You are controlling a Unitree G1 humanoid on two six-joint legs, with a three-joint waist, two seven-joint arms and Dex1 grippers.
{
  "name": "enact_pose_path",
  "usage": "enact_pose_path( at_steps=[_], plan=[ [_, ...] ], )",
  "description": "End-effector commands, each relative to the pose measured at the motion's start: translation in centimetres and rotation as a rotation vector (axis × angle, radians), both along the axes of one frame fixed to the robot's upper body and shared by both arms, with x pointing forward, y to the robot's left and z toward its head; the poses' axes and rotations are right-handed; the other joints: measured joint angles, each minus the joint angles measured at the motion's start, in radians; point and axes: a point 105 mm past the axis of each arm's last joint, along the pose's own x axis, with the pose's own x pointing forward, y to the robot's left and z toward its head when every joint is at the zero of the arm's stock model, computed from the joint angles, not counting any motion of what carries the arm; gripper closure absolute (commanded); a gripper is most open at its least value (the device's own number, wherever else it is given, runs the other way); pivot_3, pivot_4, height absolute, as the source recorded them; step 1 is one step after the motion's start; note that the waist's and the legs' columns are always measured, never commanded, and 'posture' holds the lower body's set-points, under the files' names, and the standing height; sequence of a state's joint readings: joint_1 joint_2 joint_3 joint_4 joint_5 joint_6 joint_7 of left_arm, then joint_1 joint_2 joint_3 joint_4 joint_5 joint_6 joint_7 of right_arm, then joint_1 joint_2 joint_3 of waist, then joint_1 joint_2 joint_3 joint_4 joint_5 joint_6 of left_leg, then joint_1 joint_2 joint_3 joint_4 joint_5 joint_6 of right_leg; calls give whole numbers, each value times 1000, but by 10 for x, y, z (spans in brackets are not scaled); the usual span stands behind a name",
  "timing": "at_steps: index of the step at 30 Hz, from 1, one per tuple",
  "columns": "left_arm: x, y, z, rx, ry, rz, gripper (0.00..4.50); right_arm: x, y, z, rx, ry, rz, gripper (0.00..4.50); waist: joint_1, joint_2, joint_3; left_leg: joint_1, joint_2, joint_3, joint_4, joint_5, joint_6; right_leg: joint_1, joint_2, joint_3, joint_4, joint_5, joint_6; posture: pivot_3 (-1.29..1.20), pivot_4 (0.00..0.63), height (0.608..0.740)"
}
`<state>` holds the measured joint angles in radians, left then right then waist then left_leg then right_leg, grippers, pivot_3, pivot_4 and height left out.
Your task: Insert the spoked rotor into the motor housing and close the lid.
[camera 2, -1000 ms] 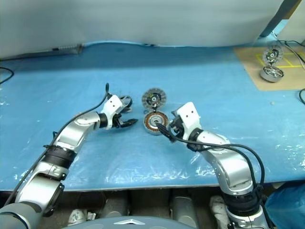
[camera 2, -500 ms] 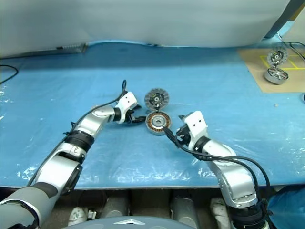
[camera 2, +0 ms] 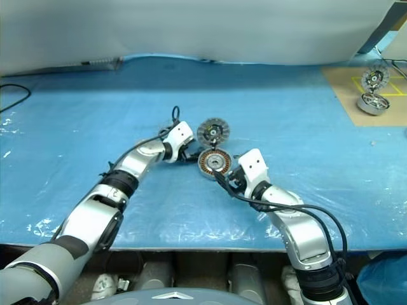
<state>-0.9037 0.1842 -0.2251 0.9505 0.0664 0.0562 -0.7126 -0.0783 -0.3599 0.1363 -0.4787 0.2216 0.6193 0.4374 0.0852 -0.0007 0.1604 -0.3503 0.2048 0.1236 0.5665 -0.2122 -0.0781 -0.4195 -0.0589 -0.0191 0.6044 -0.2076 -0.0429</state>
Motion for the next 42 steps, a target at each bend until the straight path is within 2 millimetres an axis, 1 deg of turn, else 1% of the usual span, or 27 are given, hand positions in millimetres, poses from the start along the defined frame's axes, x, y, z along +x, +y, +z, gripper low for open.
enact_pose_path(
  at_steps=[1, 4, 6, 7, 10, 14, 18, 21, 24, 28, 31, 33, 35, 37, 40, 42],
  plan=[
    [-1, 2, -13, 48, 20, 10, 888, -1, 5, 10, 11, -44, 36, 410, 1, 0, 0, 0, 0, 0, 0, 0, 0, 0, 0, 0, 0, 0, 0, 0, 150, 740],
    [-4, 0, -18, 71, 29, -12, 888, 0, 5, 9, 7, -44, 37, 410, 9, 0, 0, 0, 0, 0, 0, 0, 0, 0, 0, 0, 0, 0, 0, 0, 150, 740],
    [-5, 0, -19, 77, 32, -20, 1273, 1, 6, 9, 6, -45, 37, 410, 10, 0, 0, 0, 0, 0, 0, 0, 0, 0, 0, 0, -1, 0, 0, 0, 150, 740],
    [-6, 2, -21, 79, 36, -22, 1507, 1, 6, 9, 6, -46, 36, 410, 10, 0, 0, 0, 0, 0, -1, 0, 0, 0, 0, 0, -1, 0, 0, 0, 150, 740],
    [-9, 13, -28, 108, 47, -25, 2450, 3, 5, 9, 5, -49, 29, 410, 7, 0, 0, 0, 0, 0, -1, 0, 0, 0, 0, 0, -1, 0, 0, 0, 150, 740],
    [-15, 25, -34, 120, 59, -20, 3826, 4, 5, 8, 2, -48, 29, 410, -3, 0, 0, 1, 1, 0, -1, 0, 0, 0, 1, 0, -1, 0, 0, 0, 150, 740],
    [-25, 34, -33, 119, 53, -28, 3831, 4, 7, 9, 1, -50, 34, 410, -16, 0, 0, 1, 1, 0, -2, 0, 0, 0, 0, 0, -1, -1, 0, 0, 150, 740],
    [-43, 48, -22, 119, 41, -41, 3831, 4, 8, 11, 4, -57, 40, 410, -25, 0, 0, 2, 1, 1, -4, 0, 0, 0, 1, 0, -2, -1, -1, 0, 150, 740],
    [-61, 57, -3, 105, 35, -59, 3831, 4, 8, 11, 7, -58, 46, 410, -31, 0, 0, 1, 2, 1, -6, 0, 0, -1, 1, -2, -2, -3, -3, 0, 150, 740],
    [-78, 61, 34, 49, 19, -85, 3831, 4, 9, 9, 5, -51, 57, 410, -34, 2, 3, 0, 2, 1, -7, 0, 0, -3, 1, -2, -2, -4, -3, 0, 150, 740],
    [-88, 53, 65, -19, -16, -142, 3831, 4, 11, 7, 5, -40, 70, 410, -31, 2, 5, 0, 2, 1, -6, 0, 0, -4, 0, -3, -2, -4, -3, 0, 150, 740],
    [-97, 46, 79, -56, -33, -197, 3831, 4, 12, 6, 8, -25, 84, 410, -33, 3, 5, -1, 2, 1, -6, 0, 0, -4, 0, -3, -2, -4, -3, 0, 150, 740],
    [-100, 40, 87, -81, -42, -220, 3831, 3, 13, 4, 8, -19, 94, 410, -37, 3, 5, -2, 2, 1, -7, 0, 0, -4, 0, -3, -2, -4, -3, 0, 150, 740],
    [-99, 34, 87, -75, -57, -229, 3831, 2, 13, 3, -1, -21, 100, 410, -40, 3, 5, -3, 2, 1, -7, 0, 0, -4, 1, -3, -2, -5, -3, 0, 150, 740],
    [-97, 26, 79, -67, -65, -235, 3831, 2, 13, 2, -2, -22, 98, 410, -44, 3, 6, -3, 2, 1, -8, 0, 0, -4, 1, -3, -2, -5, -3, 0, 150, 740],
    [-94, 15, 73, -78, -81, -236, 3831, 3, 11, 2, 0, -21, 92, 410, -42, 3, 6, -3, 2, 1, -7, 0, 0, -4, 1, -3, -2, -5, -3, 0, 150, 740]
  ],
)
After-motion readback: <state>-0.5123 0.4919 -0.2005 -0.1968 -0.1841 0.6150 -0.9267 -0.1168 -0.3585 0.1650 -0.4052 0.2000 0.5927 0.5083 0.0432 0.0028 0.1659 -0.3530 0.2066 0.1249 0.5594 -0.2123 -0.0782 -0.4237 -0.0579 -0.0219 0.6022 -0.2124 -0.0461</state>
